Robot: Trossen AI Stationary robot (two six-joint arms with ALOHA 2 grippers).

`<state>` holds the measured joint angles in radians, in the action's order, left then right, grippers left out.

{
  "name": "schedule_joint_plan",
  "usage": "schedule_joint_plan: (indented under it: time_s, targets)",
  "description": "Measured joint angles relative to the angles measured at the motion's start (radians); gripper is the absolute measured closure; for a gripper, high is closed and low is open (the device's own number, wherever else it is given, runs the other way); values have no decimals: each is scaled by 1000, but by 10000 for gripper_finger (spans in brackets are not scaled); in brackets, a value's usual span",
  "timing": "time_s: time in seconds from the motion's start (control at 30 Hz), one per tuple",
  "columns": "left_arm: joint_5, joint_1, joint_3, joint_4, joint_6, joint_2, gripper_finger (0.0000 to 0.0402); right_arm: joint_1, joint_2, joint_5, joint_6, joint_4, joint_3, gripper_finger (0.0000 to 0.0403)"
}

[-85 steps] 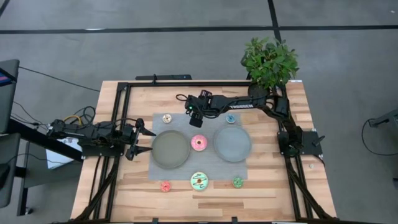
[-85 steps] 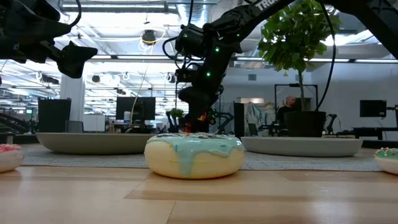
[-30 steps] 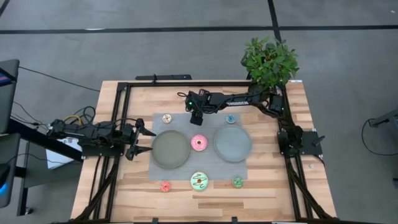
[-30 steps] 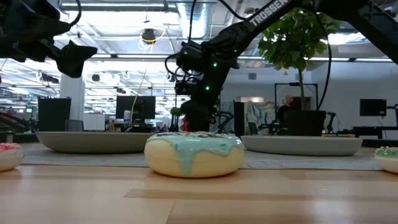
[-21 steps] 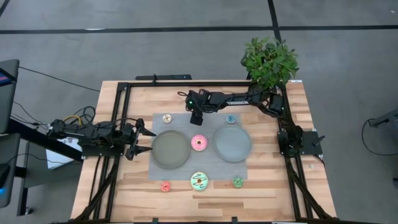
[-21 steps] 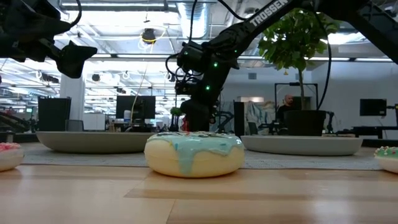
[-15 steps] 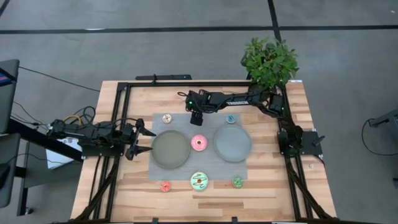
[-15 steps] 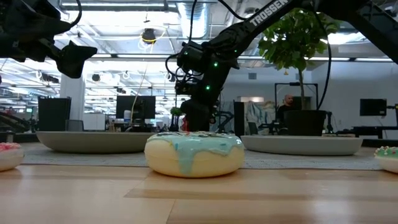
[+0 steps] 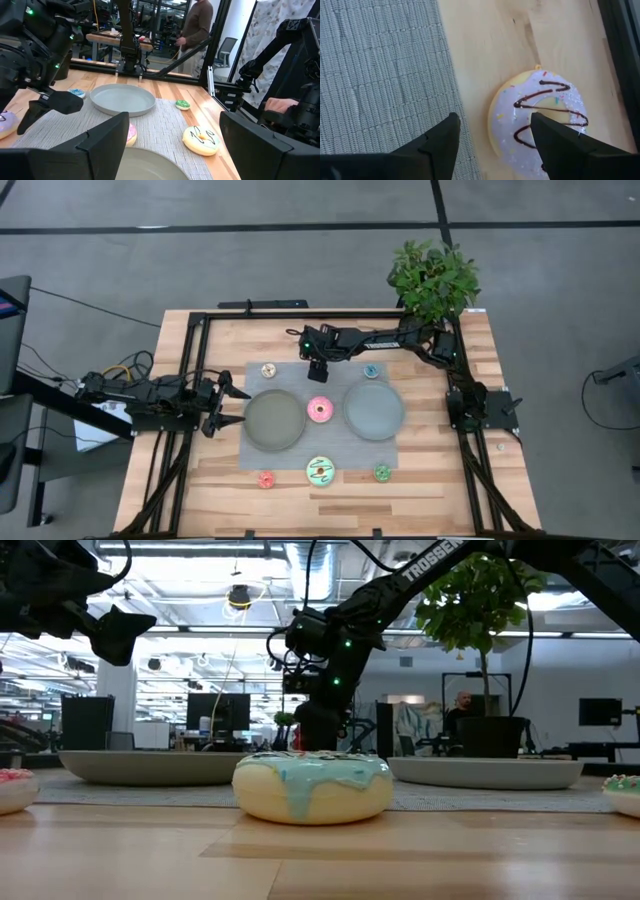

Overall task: Pick & Place donuts
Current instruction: Put the big purple donut into the blue plate

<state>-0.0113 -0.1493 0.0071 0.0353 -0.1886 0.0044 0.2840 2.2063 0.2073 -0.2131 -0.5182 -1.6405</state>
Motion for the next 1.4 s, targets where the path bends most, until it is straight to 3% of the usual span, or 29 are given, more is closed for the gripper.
schedule_joint_plan:
  time_s: [0.6, 0.93, 1.4]
  targets:
    - [0, 0, 0, 0, 0, 0, 97, 6, 0, -16, -50, -26, 0, 181]
    - [-3, 0, 0, 0, 0, 0, 97, 18, 0, -8, -31, -4, 0, 235]
    - [-21, 0, 0, 2, 0, 0, 97, 39, 0, -7, -23, 30, 0, 353]
